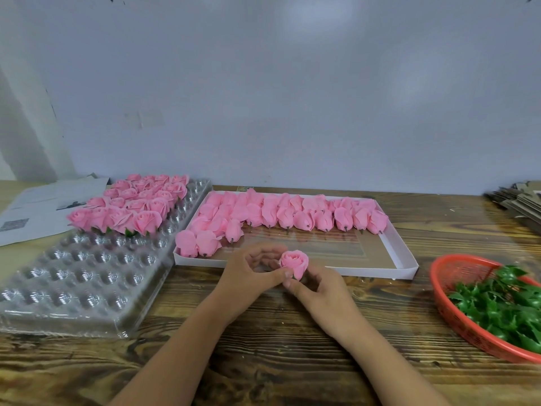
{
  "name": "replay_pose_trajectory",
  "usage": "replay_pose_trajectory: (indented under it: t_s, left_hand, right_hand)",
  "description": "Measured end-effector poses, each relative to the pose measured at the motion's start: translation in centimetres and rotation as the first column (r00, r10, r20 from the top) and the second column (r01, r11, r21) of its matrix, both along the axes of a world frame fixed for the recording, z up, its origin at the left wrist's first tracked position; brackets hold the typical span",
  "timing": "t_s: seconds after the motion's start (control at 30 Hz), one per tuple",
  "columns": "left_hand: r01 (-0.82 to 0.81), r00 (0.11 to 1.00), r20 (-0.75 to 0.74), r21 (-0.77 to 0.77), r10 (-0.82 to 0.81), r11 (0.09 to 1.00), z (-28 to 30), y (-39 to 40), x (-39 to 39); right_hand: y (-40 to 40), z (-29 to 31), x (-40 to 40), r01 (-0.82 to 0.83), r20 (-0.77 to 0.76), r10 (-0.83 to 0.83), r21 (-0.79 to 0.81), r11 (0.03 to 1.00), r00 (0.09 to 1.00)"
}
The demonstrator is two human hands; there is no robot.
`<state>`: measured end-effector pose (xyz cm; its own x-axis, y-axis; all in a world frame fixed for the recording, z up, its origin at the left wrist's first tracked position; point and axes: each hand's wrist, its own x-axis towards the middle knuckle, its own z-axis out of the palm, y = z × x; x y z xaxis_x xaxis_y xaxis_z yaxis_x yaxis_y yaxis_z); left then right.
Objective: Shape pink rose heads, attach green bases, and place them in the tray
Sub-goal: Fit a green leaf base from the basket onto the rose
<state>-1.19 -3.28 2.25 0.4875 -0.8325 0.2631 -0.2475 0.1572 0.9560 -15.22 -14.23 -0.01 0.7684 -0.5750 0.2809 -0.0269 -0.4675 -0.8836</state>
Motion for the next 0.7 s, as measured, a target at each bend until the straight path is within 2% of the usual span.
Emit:
replay_pose_trajectory:
  t_s: [0.27, 0.5, 0.7]
  left_hand:
    - [-0.012, 0.999, -0.04, -0.091, 0.008, 0.996, 0.3, -0.1, -1.2]
    - [-0.001, 1.0, -0.02, -0.05, 0.0, 0.999, 0.4, -0.3, -2.2]
    - [0.046, 0.994, 0.096, 0.041, -0.049, 0.998, -0.3, -0.6, -1.8]
  right_hand:
    - [1.6, -0.2, 0.4, -0.073, -0.052, 0.071, -0.044, 0.996, 0.996]
    - [1.8, -0.4, 0.4, -0.104, -0.065, 0.095, -0.163, 0.981, 0.993]
    - [2.0, 0.1, 0.1, -0.092, -0.027, 0.088, -0.189, 0.978, 0.996]
